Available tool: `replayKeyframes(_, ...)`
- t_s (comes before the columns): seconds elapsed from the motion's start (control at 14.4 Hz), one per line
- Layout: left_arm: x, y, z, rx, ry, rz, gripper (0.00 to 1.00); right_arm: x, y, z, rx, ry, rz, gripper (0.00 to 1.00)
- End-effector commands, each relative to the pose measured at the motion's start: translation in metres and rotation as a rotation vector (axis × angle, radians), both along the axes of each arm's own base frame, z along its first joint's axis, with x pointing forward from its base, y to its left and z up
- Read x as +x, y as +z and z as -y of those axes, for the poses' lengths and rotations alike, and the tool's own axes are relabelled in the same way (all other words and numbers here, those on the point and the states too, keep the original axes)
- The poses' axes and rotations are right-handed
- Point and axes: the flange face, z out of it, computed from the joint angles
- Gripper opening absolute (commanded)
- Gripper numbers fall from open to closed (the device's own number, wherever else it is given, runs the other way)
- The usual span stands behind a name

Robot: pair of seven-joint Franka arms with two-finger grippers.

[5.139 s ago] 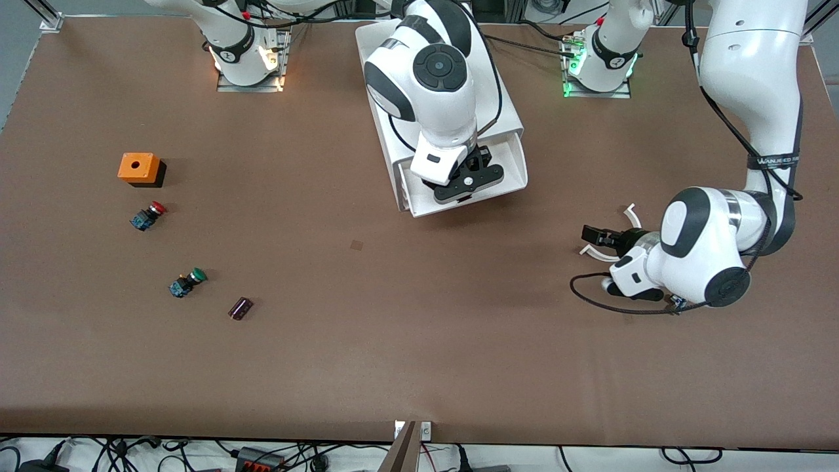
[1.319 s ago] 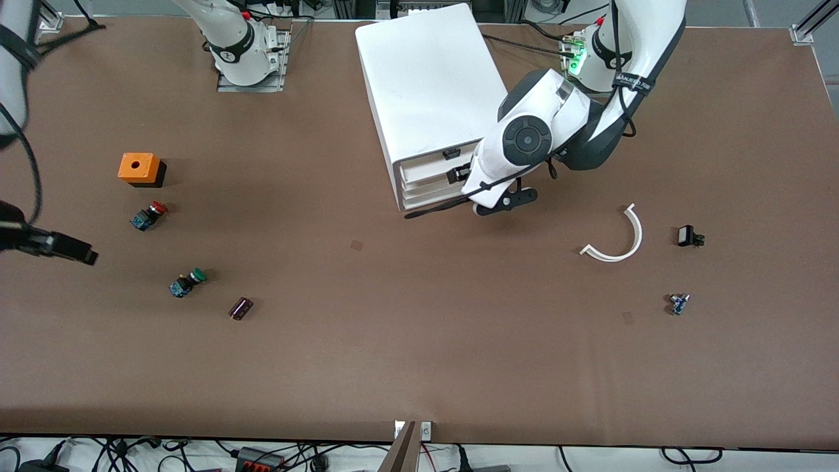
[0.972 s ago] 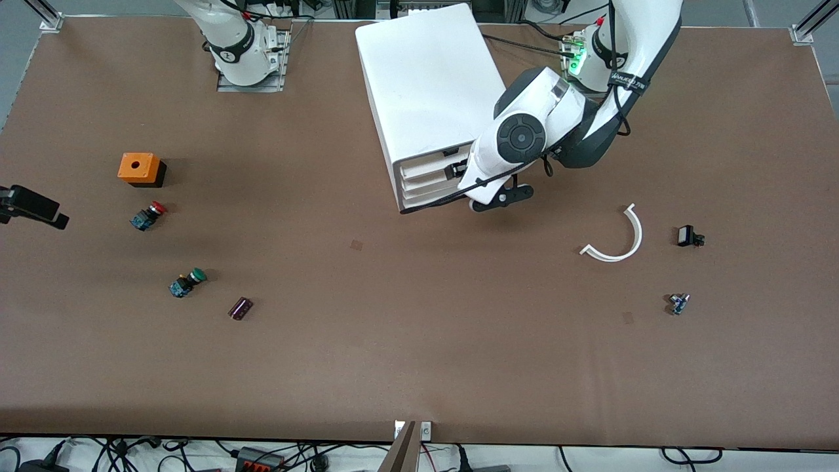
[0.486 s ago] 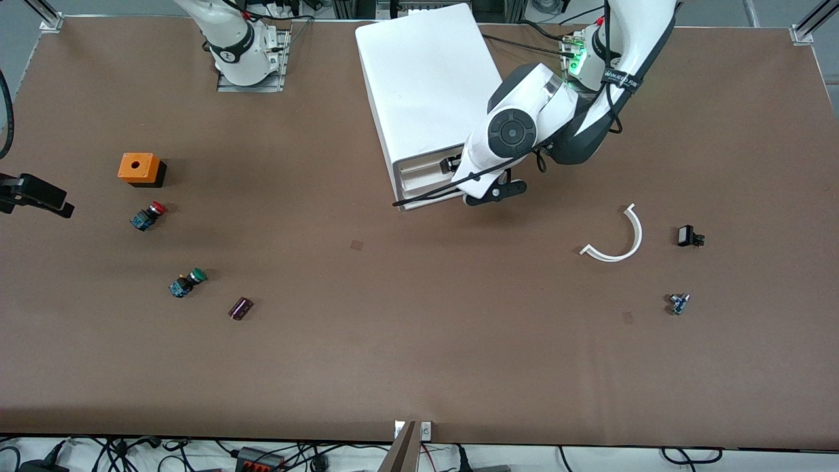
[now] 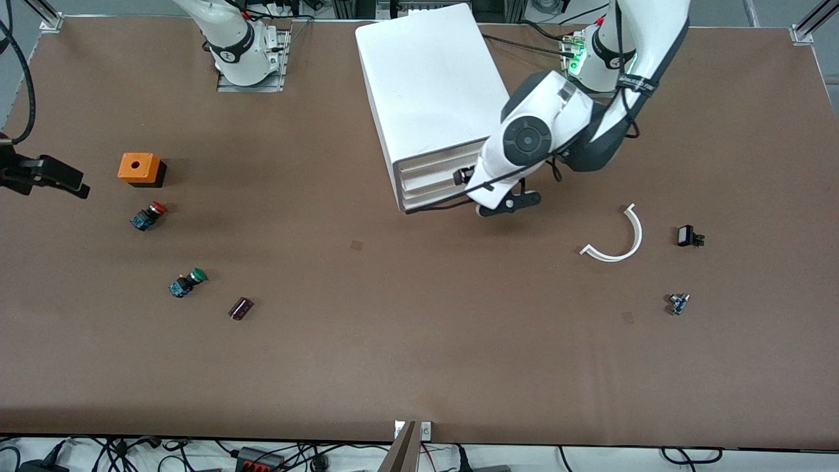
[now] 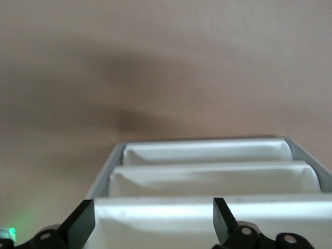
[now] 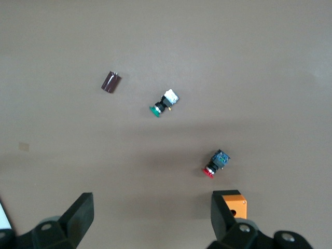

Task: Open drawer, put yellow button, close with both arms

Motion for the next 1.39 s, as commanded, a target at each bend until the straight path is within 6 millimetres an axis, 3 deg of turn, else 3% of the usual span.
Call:
replayKeyframes(0.0,0.031,0.024,-0.034,-0.004,-0.068,0.077,1.00,-0.034,-0.004,-0.001,-0.014,0.024,0.008,1.00)
replayKeyframes(0.21,0.059,0.053,-0.062,0.015,-0.176,0.153,1.00,-0.040,-0.011,-0.001,-0.013,0.025,0.009,1.00)
replayKeyframes(0.49,0.080,0.099,-0.085,0.069,-0.323,0.201,1.00,-0.042,-0.007,-0.002,-0.011,0.028,0.008,1.00)
replayKeyframes(0.83,0.109,0.163,-0.175,0.032,-0.410,0.170,1.00,-0.043,-0.006,-0.002,-0.002,0.025,-0.012,1.00)
replayKeyframes(1.11,0.093,0.215,-0.233,0.034,-0.472,0.203,1.00,-0.041,-0.011,-0.008,-0.008,0.039,-0.017,1.00)
replayKeyframes(1.25,0.073,0.231,-0.266,-0.007,-0.448,0.218,1.00,-0.040,-0.013,-0.010,-0.009,0.043,-0.023,1.00)
replayKeyframes(1.32,0.062,0.235,-0.272,-0.002,-0.447,0.244,1.00,-0.040,-0.013,-0.009,-0.009,0.041,-0.020,1.00)
